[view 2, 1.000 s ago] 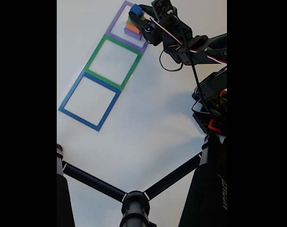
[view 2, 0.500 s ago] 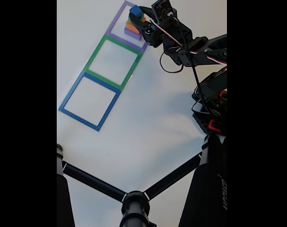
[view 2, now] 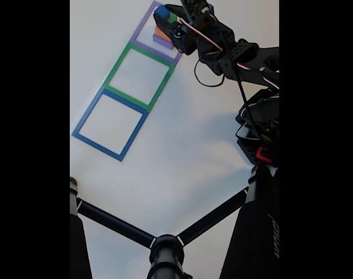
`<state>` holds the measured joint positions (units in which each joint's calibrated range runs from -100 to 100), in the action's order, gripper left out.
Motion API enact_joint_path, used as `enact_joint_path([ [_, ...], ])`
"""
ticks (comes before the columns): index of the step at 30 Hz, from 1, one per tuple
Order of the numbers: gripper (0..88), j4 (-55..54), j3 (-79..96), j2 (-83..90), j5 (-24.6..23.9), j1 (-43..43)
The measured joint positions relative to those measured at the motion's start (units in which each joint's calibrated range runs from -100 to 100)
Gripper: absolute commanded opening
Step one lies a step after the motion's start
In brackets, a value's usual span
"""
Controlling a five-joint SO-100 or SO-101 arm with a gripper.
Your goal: Tower of hanoi
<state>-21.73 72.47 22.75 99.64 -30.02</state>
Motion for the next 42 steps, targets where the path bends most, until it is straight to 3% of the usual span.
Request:
enact_joint_path([
  [17,8.7,39.42,-12.84,21.36,0.0,2.57],
  [35,8.8,80.13,-35.86,31.66,0.36,9.36],
  [42,8.7,87.87,-38.42,33.94,0.36,13.22],
])
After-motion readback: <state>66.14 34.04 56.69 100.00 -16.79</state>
